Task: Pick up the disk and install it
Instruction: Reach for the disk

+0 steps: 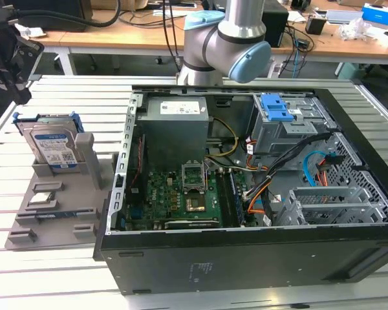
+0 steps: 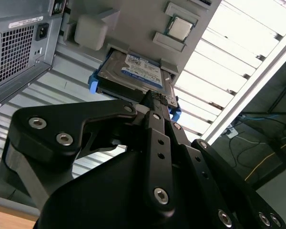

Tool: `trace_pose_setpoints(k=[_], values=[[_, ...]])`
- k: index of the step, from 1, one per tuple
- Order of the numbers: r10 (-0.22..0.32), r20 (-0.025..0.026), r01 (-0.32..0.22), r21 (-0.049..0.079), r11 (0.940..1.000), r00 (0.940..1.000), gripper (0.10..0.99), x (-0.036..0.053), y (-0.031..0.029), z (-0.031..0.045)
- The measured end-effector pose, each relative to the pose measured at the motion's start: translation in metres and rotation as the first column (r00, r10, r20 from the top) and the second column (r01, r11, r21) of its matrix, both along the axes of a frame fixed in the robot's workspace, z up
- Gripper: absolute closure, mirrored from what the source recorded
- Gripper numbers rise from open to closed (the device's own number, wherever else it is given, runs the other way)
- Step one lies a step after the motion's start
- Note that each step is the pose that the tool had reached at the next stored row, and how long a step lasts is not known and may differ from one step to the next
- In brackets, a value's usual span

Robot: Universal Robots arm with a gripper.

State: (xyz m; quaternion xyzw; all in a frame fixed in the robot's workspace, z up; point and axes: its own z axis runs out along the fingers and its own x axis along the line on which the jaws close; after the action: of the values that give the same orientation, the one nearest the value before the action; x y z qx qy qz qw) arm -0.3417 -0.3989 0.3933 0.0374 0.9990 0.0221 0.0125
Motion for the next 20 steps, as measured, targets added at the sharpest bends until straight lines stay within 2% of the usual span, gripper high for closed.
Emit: trace_pose_setpoints(k=[12,17,20], values=[[0.0,0.0,0.0,0.0,1.0,1.0,0.98,-0.0179,0.0,0.0],[0.0,0.0,0.0,0.0,1.0,1.0,0.98,-0.0305,0.0,0.0],[0.0,0.0,0.0,0.0,1.0,1.0,0.98,-0.0348,0.0,0.0]])
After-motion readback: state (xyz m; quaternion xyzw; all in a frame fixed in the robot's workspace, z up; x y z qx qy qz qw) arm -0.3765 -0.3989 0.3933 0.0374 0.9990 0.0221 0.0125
